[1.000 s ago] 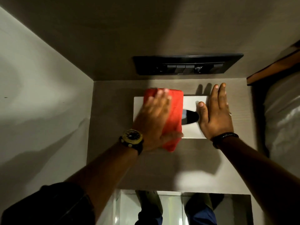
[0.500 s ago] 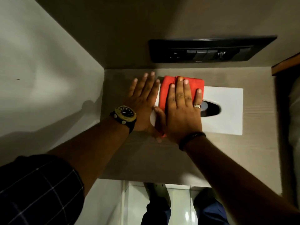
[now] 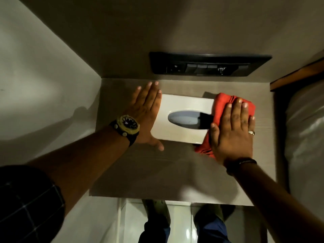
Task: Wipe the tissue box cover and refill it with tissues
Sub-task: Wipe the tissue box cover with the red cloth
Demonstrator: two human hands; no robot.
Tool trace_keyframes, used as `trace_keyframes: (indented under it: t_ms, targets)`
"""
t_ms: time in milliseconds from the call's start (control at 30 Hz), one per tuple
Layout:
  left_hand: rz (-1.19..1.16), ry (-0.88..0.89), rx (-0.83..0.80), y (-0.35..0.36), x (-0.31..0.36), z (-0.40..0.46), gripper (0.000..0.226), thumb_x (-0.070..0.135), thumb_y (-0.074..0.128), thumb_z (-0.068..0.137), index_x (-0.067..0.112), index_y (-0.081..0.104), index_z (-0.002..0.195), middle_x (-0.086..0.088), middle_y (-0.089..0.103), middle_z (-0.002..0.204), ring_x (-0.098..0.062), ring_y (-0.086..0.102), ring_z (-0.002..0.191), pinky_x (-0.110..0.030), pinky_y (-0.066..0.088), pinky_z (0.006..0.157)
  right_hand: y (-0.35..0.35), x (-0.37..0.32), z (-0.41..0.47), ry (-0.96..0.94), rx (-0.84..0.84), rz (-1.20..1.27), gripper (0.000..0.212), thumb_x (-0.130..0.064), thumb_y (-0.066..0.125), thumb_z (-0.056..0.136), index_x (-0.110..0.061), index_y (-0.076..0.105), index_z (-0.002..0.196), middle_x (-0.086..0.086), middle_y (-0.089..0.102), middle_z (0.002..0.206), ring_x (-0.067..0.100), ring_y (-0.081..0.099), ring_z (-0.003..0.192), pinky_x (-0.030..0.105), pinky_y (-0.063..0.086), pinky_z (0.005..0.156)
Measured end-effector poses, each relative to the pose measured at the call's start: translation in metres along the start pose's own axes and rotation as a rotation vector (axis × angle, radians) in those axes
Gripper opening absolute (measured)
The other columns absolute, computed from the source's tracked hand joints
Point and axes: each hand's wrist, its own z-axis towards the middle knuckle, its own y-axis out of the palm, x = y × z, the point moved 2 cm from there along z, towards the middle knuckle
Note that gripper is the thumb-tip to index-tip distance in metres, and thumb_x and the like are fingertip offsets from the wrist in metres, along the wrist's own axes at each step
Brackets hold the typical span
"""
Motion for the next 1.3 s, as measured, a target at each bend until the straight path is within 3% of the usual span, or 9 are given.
trace_keyframes:
  t_ms: [167, 333, 500, 633, 767, 900, 1067, 1167, 1300]
  targets:
    - [-0.04, -0.014, -0.039, 0.001, 0.006, 0.004, 0.167, 0.09, 0.064, 0.031, 0.001, -0.021, 0.144, -0.022, -0.021, 0.156, -0.037, -0.018, 0.144, -0.047, -0.011, 0.116, 0.002, 0.001, -0.003, -0.034, -0.002, 0.008, 0.069, -0.042, 0.02, 0.096, 0.001, 0.018, 0.15, 0.024, 0.013, 0.158, 0.039, 0.008, 0.147, 0.055, 0.008, 0.119]
    - [-0.046, -0.037, -0.057, -0.003, 0.01, 0.003, 0.165, 0.089, 0.065, 0.033, -0.001, -0.016, 0.146, -0.023, -0.018, 0.157, -0.038, -0.015, 0.145, -0.047, -0.011, 0.116, 0.0, -0.031, 0.018, 0.07, -0.05, -0.062, 0.07, -0.045, 0.021, 0.096, -0.002, 0.019, 0.151, 0.02, 0.008, 0.16, 0.036, 0.003, 0.148, 0.055, 0.003, 0.118]
    - [-0.035, -0.026, -0.098, -0.004, 0.009, 0.004, 0.162, 0.093, 0.058, 0.038, 0.0, -0.021, 0.144, -0.024, -0.021, 0.155, -0.039, -0.016, 0.145, -0.048, -0.01, 0.117, 0.005, -0.084, 0.01, -0.209, -0.111, 0.002, 0.071, -0.054, 0.022, 0.096, -0.006, 0.026, 0.149, 0.017, 0.02, 0.158, 0.034, 0.013, 0.148, 0.053, 0.005, 0.118]
    - [-0.028, -0.037, -0.125, -0.006, 0.008, 0.004, 0.163, 0.095, 0.054, 0.036, 0.004, -0.035, 0.138, -0.02, -0.035, 0.151, -0.037, -0.027, 0.141, -0.046, -0.017, 0.114, 0.002, -0.041, 0.004, -0.359, -0.171, -0.068, 0.077, -0.06, 0.018, 0.094, -0.008, 0.024, 0.15, 0.015, 0.017, 0.159, 0.03, 0.009, 0.148, 0.052, 0.006, 0.12]
    - [-0.041, -0.04, -0.115, -0.003, 0.008, 0.004, 0.164, 0.095, 0.054, 0.036, 0.004, -0.037, 0.138, -0.019, -0.037, 0.15, -0.037, -0.03, 0.14, -0.045, -0.02, 0.112, -0.007, 0.012, 0.004, -0.197, -0.153, -0.085, 0.083, -0.063, 0.013, 0.093, -0.003, 0.017, 0.15, 0.02, 0.012, 0.158, 0.034, 0.005, 0.148, 0.053, 0.007, 0.119]
    - [-0.024, -0.04, -0.089, -0.002, 0.01, 0.006, 0.163, 0.093, 0.056, 0.038, 0.002, -0.035, 0.138, -0.02, -0.038, 0.148, -0.038, -0.026, 0.141, -0.046, -0.017, 0.115, -0.008, -0.008, 0.011, -0.042, -0.121, -0.072, 0.089, -0.066, 0.006, 0.09, -0.001, 0.013, 0.151, 0.021, 0.007, 0.159, 0.037, 0.001, 0.148, 0.054, 0.001, 0.119]
    - [-0.037, -0.029, -0.088, -0.002, 0.009, 0.006, 0.16, 0.094, 0.054, 0.04, 0.001, -0.027, 0.142, -0.021, -0.032, 0.151, -0.038, -0.023, 0.143, -0.046, -0.014, 0.116, 0.003, -0.062, -0.005, -0.337, -0.187, -0.092, 0.088, -0.071, 0.009, 0.09, -0.007, 0.021, 0.15, 0.017, 0.02, 0.158, 0.035, 0.013, 0.147, 0.055, 0.005, 0.118]
    - [-0.03, -0.028, -0.099, -0.005, 0.009, 0.004, 0.157, 0.096, 0.05, 0.042, 0.001, -0.028, 0.141, -0.022, -0.03, 0.152, -0.038, -0.023, 0.143, -0.046, -0.015, 0.116, 0.003, -0.059, -0.01, -0.441, -0.217, -0.121, 0.089, -0.07, 0.013, 0.09, -0.005, 0.027, 0.149, 0.017, 0.024, 0.157, 0.035, 0.017, 0.147, 0.054, 0.006, 0.118]
    - [-0.011, -0.045, -0.117, -0.004, 0.009, 0.004, 0.162, 0.094, 0.055, 0.039, 0.004, -0.04, 0.134, -0.019, -0.039, 0.148, -0.037, -0.028, 0.141, -0.048, -0.013, 0.117, -0.003, -0.007, -0.013, -0.369, -0.21, -0.122, 0.088, -0.07, 0.012, 0.09, -0.006, 0.025, 0.15, 0.017, 0.02, 0.158, 0.033, 0.01, 0.147, 0.051, 0.006, 0.119]
